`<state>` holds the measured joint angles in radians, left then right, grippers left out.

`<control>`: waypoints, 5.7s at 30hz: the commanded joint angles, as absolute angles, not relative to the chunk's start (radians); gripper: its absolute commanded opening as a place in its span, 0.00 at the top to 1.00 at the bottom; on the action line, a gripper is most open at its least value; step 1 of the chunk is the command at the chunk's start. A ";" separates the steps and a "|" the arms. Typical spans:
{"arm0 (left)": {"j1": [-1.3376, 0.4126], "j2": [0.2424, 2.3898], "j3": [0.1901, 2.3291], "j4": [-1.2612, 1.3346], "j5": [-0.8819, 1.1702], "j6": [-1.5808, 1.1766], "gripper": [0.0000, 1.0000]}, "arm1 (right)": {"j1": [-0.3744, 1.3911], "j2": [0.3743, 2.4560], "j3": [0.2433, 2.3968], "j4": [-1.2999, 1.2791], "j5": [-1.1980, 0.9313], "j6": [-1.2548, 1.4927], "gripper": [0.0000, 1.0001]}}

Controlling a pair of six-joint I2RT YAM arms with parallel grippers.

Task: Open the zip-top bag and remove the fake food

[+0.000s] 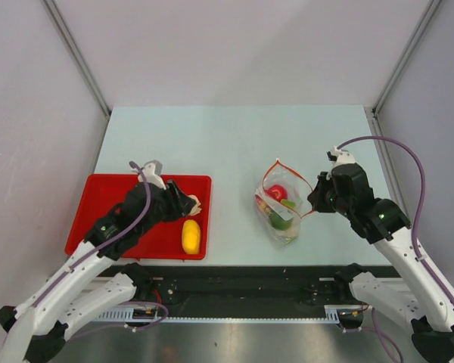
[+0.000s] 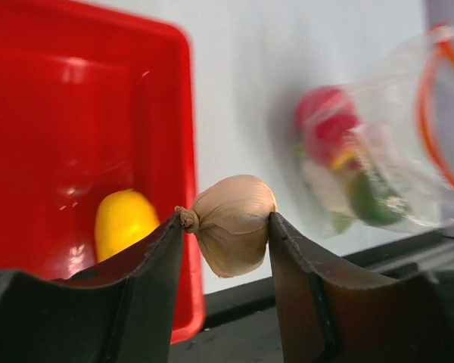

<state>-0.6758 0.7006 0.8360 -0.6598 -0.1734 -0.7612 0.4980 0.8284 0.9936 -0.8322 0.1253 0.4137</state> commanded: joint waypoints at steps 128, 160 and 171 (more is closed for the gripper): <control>-1.134 1.810 1.353 -0.278 0.140 -0.419 0.19 | 0.635 0.733 1.020 -0.811 0.235 0.644 1.00; -1.118 1.286 1.172 -0.230 0.084 -0.500 1.00 | 0.626 0.678 0.965 -0.903 0.399 0.534 1.00; -1.097 1.164 1.170 -0.250 0.051 -0.509 1.00 | 0.624 0.660 0.982 -0.884 0.394 0.564 1.00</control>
